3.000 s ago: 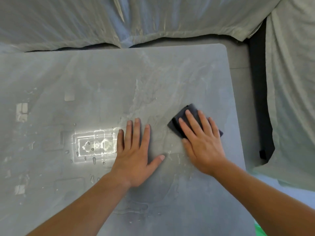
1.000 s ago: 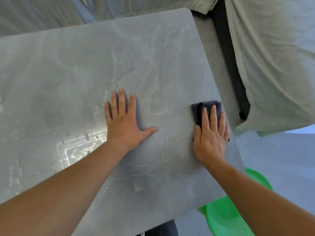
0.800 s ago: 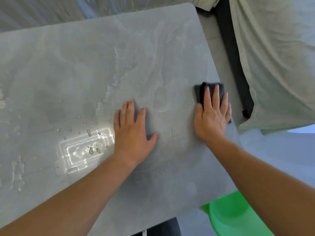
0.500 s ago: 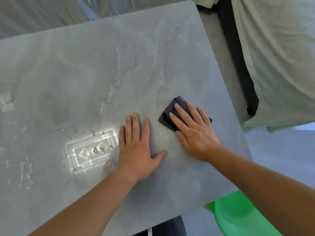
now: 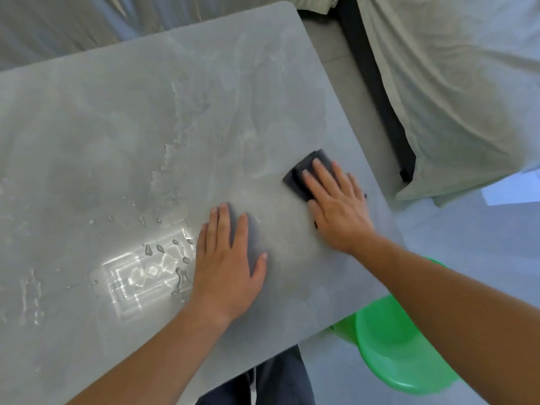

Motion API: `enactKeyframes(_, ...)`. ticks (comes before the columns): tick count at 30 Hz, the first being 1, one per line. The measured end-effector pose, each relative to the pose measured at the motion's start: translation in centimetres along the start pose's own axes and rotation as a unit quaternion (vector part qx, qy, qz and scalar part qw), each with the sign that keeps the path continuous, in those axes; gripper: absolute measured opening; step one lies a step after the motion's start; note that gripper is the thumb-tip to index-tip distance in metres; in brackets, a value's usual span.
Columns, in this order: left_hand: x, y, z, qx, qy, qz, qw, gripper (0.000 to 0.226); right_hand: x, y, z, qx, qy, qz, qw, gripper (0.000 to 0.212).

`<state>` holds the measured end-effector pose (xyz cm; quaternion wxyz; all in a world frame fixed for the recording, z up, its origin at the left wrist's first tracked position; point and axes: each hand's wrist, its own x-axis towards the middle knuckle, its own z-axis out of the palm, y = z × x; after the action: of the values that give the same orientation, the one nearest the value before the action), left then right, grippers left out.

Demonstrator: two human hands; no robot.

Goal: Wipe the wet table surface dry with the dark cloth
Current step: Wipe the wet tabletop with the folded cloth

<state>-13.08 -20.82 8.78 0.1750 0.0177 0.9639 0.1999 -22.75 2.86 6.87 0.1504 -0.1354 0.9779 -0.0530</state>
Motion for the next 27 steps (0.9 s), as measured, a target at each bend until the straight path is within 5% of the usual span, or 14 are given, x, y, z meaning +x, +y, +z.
enactKeyframes(3, -0.9, 0.3, 0.7, 0.006, -0.027, -0.002, 1.0, 0.082, 0.6, 0.0, -0.2, 0.033, 0.024, 0.125, 0.991, 0.057)
enactKeyframes(11, -1.3, 1.4, 1.2, 0.036, -0.006, -0.001, 0.999, 0.081, -8.7, -0.3, 3.0, -0.009, -0.004, -0.056, 0.998, 0.056)
enactKeyframes(17, -2.9, 2.3, 2.8, 0.047, -0.002, -0.015, 0.999, 0.097, -3.1, 1.9, 1.1, 0.048, 0.056, 0.141, 0.987, 0.056)
enactKeyframes(24, -3.5, 3.0, 3.4, 0.045, 0.004, -0.051, 0.998, 0.124, -14.5, 2.6, 4.2, 0.025, 0.032, 0.035, 0.999, 0.057)
enactKeyframes(27, -3.4, 3.1, 3.2, 0.053, 0.001, -0.057, 0.997, 0.125, -12.2, 4.9, 3.2, 0.048, 0.067, 0.14, 0.987, 0.058)
